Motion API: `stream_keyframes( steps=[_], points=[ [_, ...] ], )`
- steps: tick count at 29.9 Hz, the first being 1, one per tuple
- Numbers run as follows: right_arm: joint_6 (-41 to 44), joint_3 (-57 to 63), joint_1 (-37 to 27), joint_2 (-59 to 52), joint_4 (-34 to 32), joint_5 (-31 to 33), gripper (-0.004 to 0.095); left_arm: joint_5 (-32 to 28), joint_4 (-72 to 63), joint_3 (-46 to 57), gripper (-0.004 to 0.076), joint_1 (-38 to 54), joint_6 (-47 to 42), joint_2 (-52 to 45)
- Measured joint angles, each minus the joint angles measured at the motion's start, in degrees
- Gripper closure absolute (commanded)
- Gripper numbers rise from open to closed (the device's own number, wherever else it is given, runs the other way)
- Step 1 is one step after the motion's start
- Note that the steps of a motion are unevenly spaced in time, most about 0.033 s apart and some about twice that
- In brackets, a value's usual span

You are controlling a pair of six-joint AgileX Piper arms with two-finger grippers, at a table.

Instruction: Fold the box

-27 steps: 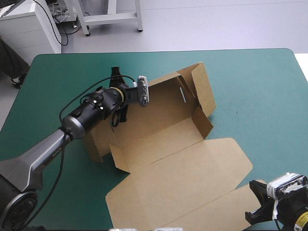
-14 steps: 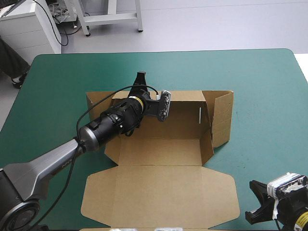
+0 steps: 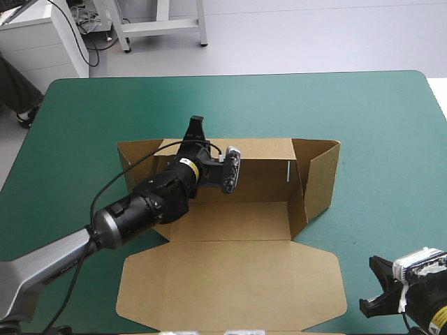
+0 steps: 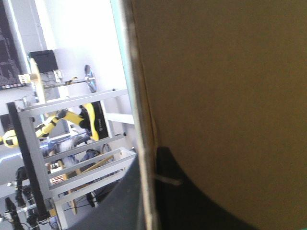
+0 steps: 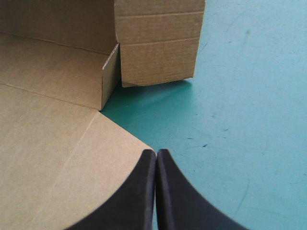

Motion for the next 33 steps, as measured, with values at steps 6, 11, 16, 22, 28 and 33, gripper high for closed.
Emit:
stream_keyframes(
  steps=[6, 11, 16, 22, 28, 33],
  points=[
    [0.63, 0.00, 0.00, 0.00, -0.65, -0.04, 0.0922, 1.02, 16.91, 6.38, 0.0731, -3.38, -15.67, -0.62],
    [0.74, 0.00, 0.00, 0.00, -0.88, -0.14, 0.0904, 4.62, 20.51, 7.49, 0.0731, -6.09, -20.49, -1.03],
    [0.74, 0.00, 0.00, 0.00, -0.88, -0.18, 0.0710, 7.24, 20.39, 7.60, 0.0731, -8.10, -20.97, -1.58],
    [0.63, 0.00, 0.00, 0.00, -0.33, 0.32, 0.0392, 8.25, 19.23, 7.66, 0.0731, -8.87, -21.02, -2.58],
    [0.56, 0.00, 0.00, 0.00, -0.33, 0.45, 0.0391, 9.97, 16.71, 7.71, 0.0731, -10.57, -20.96, -4.25],
    [3.31, -0.66, 0.00, 0.00, -0.38, 0.89, 0.0391, 12.34, 16.47, 7.86, 0.0731, -13.66, -20.96, -5.03]
  ],
)
